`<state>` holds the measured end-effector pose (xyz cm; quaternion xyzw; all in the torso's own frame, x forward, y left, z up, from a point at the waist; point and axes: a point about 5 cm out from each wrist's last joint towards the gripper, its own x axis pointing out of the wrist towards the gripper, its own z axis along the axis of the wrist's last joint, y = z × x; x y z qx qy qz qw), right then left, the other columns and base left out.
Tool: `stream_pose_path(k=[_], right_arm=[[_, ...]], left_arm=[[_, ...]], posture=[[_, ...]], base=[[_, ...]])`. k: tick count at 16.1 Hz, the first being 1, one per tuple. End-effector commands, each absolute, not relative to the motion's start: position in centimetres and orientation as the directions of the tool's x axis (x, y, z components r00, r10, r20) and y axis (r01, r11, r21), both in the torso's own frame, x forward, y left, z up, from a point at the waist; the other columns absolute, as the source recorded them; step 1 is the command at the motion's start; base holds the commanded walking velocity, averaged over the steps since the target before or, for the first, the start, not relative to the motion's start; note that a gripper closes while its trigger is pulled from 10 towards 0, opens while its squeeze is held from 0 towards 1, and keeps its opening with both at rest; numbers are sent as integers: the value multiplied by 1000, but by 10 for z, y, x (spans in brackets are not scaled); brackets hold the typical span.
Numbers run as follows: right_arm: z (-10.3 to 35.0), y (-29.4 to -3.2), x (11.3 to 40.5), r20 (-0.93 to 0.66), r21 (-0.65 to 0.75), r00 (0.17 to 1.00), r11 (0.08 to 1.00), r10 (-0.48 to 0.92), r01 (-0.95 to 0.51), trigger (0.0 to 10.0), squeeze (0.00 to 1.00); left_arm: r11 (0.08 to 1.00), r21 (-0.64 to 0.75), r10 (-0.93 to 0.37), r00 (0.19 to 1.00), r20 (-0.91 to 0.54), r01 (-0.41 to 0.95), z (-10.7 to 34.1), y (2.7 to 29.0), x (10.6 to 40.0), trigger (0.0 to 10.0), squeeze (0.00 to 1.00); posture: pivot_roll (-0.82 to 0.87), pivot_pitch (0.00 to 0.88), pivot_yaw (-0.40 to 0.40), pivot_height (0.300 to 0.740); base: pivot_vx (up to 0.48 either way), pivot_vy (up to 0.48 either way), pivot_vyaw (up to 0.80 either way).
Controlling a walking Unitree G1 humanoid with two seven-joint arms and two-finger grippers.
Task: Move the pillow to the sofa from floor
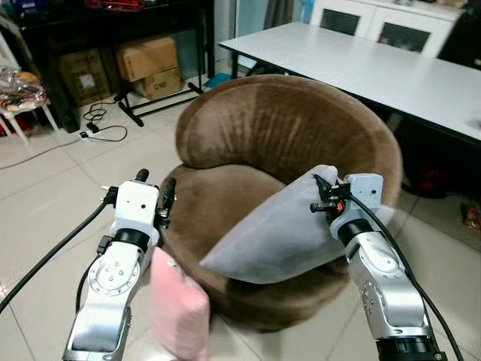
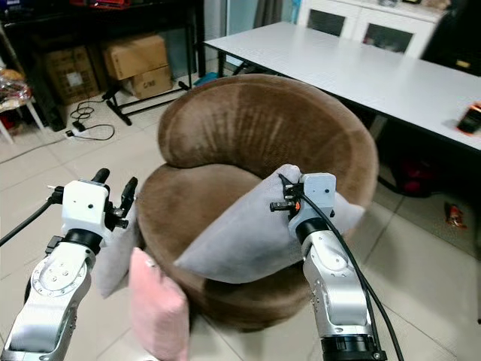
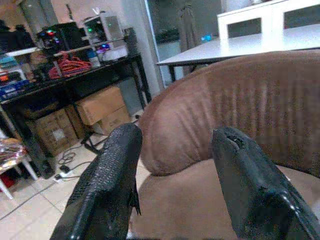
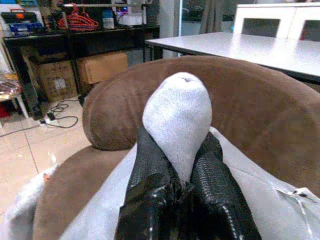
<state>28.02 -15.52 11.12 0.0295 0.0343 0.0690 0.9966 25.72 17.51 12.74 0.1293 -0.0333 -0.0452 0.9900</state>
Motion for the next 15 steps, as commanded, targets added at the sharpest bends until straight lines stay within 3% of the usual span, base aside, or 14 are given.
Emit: stream_pose_path(k=[1, 6, 12, 15], right_arm=[[128, -156, 282, 17, 57, 991, 990, 130, -131, 10000, 0], [128, -155, 283, 15, 57, 992, 990, 127, -128, 10000, 0], [128, -153, 283, 16, 59, 991, 989, 136, -136, 10000, 0], [131, -146, 284, 31, 32, 981, 981, 192, -193, 10000, 0]], left_arm=[[960, 269, -94, 994, 48, 77, 127, 176, 257, 10000, 0], [961, 264, -102, 993, 55, 84, 128, 175, 258, 10000, 0], [970, 228, -97, 994, 50, 84, 128, 178, 258, 10000, 0], [972, 220, -103, 993, 61, 87, 129, 176, 258, 10000, 0]], posture=[[12, 0, -33, 740], [12, 0, -29, 740], [17, 0, -35, 740], [18, 0, -47, 740]], base=[[0, -401, 0], [0, -391, 0], [0, 0, 0], [320, 0, 231]])
